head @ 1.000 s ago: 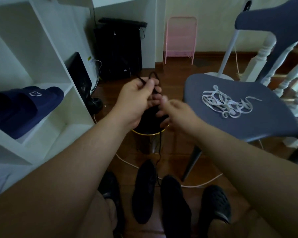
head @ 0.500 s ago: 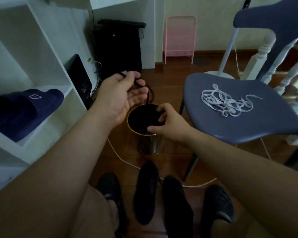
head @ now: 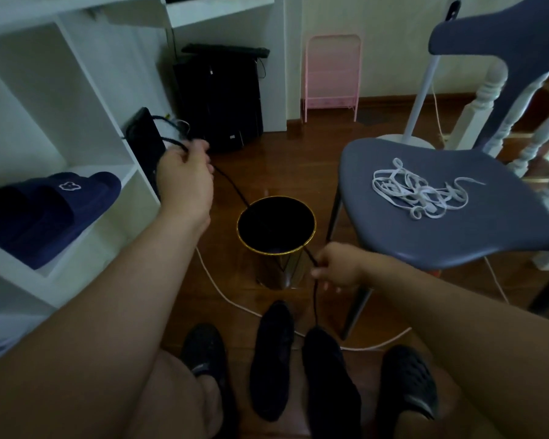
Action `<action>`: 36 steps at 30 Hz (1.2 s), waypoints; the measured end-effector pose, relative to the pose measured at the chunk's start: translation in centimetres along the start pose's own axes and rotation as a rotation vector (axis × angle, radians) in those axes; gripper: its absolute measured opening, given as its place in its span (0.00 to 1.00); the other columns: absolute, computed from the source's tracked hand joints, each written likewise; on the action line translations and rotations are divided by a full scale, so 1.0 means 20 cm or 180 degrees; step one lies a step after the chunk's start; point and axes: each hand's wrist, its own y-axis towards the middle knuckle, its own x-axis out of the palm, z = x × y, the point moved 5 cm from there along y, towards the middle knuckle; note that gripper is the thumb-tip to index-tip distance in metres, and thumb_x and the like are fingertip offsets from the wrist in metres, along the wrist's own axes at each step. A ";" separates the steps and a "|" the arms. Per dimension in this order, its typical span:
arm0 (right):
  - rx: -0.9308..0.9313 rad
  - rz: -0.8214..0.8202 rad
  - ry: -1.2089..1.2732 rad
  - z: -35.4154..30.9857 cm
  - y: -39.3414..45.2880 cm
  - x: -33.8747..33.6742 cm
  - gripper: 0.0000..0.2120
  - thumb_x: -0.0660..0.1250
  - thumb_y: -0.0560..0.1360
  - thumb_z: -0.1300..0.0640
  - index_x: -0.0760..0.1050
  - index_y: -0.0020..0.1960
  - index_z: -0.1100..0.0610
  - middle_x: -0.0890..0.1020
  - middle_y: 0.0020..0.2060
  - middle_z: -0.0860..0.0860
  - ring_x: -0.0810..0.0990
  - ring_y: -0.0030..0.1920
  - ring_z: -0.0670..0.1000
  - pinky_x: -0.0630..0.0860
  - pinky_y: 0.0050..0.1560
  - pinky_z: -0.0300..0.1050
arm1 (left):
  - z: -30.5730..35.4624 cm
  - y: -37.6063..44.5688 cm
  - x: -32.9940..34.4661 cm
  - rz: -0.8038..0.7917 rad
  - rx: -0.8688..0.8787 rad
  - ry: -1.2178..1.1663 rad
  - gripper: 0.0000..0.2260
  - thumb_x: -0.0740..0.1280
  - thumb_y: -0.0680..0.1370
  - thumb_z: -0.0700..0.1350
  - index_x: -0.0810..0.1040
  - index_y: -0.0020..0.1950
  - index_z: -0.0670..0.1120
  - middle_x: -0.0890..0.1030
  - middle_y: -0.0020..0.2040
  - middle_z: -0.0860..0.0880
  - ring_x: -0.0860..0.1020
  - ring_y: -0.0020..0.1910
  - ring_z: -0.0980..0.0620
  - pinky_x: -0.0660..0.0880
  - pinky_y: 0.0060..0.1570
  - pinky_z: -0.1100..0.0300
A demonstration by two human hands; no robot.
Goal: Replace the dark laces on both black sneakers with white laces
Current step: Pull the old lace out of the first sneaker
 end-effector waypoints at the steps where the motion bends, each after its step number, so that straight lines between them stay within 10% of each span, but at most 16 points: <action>1: -0.0146 0.0169 0.0470 -0.05 -0.02 -0.06 0.11 0.64 0.85 0.54 0.78 0.52 0.62 0.85 0.39 0.54 0.82 0.37 0.54 0.79 0.37 0.49 | -0.04 -0.01 0.04 -0.0377 -0.0127 0.0327 0.09 0.63 0.86 0.48 0.81 0.51 0.50 0.79 0.42 0.51 0.78 0.41 0.54 0.76 0.47 0.56; 5: -0.1132 0.0598 0.1890 -0.41 -0.18 -0.36 0.10 0.61 0.86 0.57 0.77 0.50 0.58 0.83 0.38 0.52 0.81 0.38 0.51 0.73 0.35 0.44 | -0.18 -0.18 0.24 -0.1850 -0.0628 0.1072 0.24 0.56 0.86 0.63 0.84 0.50 0.49 0.83 0.45 0.48 0.80 0.45 0.49 0.78 0.51 0.52; 13: -0.1523 0.1933 0.2924 -0.47 -0.36 -0.68 0.09 0.64 0.84 0.57 0.80 0.52 0.60 0.84 0.39 0.53 0.81 0.35 0.52 0.80 0.43 0.47 | -0.02 -0.46 0.41 -0.2570 -0.0864 -0.0382 0.34 0.51 0.75 0.72 0.83 0.49 0.45 0.79 0.40 0.50 0.75 0.37 0.55 0.72 0.39 0.62; 18: -0.0911 0.2376 0.3359 -0.29 -0.20 -0.63 0.09 0.64 0.84 0.55 0.81 0.51 0.58 0.87 0.44 0.55 0.86 0.47 0.54 0.80 0.46 0.47 | 0.06 -0.52 0.38 -0.2908 -0.0628 -0.0311 0.15 0.60 0.87 0.51 0.79 0.48 0.44 0.77 0.38 0.52 0.73 0.38 0.55 0.71 0.40 0.62; 22: -0.0861 0.0790 0.3824 -0.34 -0.07 -0.31 0.29 0.53 0.83 0.33 0.82 0.41 0.49 0.83 0.37 0.50 0.82 0.45 0.54 0.76 0.52 0.53 | 0.11 -0.46 0.36 -0.2464 -0.0516 -0.0584 0.16 0.57 0.89 0.49 0.79 0.48 0.47 0.77 0.40 0.50 0.75 0.37 0.55 0.73 0.38 0.63; 24: -0.0860 -0.0191 0.3674 -0.41 -0.07 -0.13 0.37 0.45 0.80 0.27 0.84 0.53 0.50 0.86 0.47 0.52 0.84 0.55 0.59 0.77 0.60 0.57 | 0.10 -0.37 0.33 -0.1937 -0.0531 -0.0450 0.17 0.57 0.89 0.51 0.79 0.45 0.48 0.77 0.39 0.49 0.75 0.34 0.56 0.74 0.35 0.63; 27: -0.0622 -0.1054 0.2814 -0.46 -0.15 -0.04 0.38 0.47 0.81 0.28 0.77 0.60 0.60 0.85 0.42 0.56 0.85 0.50 0.60 0.78 0.45 0.47 | 0.07 -0.20 0.23 -0.1087 -0.0070 0.0942 0.18 0.57 0.88 0.53 0.77 0.43 0.49 0.77 0.38 0.50 0.76 0.37 0.52 0.71 0.41 0.57; 32: -0.1350 0.0749 0.1031 -0.50 -0.28 -0.33 0.23 0.58 0.84 0.39 0.78 0.41 0.55 0.78 0.31 0.52 0.78 0.33 0.50 0.74 0.40 0.47 | -0.08 -0.09 0.11 -0.1946 -0.0728 0.2311 0.14 0.60 0.87 0.54 0.76 0.46 0.48 0.72 0.40 0.48 0.71 0.40 0.47 0.66 0.38 0.55; 36: -0.1370 0.1283 0.2041 -0.40 -0.25 -0.45 0.24 0.63 0.82 0.38 0.80 0.46 0.59 0.80 0.39 0.53 0.77 0.41 0.54 0.74 0.50 0.53 | -0.15 -0.29 0.17 -0.3393 -0.1076 0.2225 0.16 0.57 0.89 0.53 0.74 0.45 0.50 0.73 0.39 0.51 0.72 0.36 0.53 0.71 0.37 0.58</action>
